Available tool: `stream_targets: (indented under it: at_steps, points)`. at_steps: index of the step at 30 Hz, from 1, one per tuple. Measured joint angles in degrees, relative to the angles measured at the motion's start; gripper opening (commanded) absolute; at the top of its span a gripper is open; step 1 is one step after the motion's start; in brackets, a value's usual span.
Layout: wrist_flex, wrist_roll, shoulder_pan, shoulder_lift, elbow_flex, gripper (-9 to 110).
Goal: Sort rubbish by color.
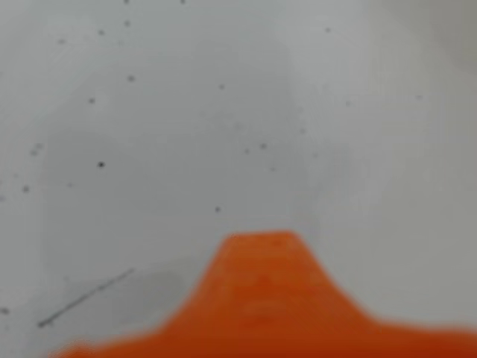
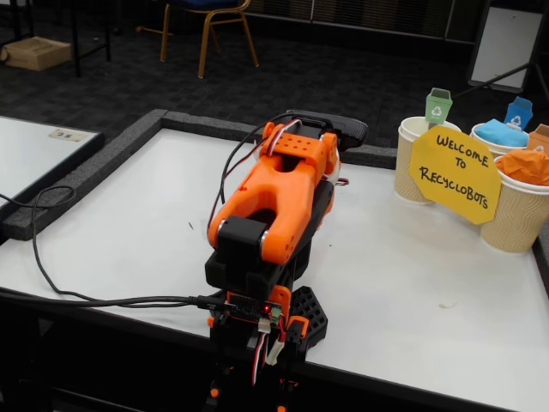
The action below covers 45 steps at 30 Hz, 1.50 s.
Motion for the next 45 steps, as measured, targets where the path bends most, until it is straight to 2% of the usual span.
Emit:
stream_targets:
  at_steps: [11, 45]
  points:
    - [0.0, 3.78, 1.49, 0.0, 0.0, 0]
    - [0.0, 3.96, 1.49, 0.0, 0.0, 0]
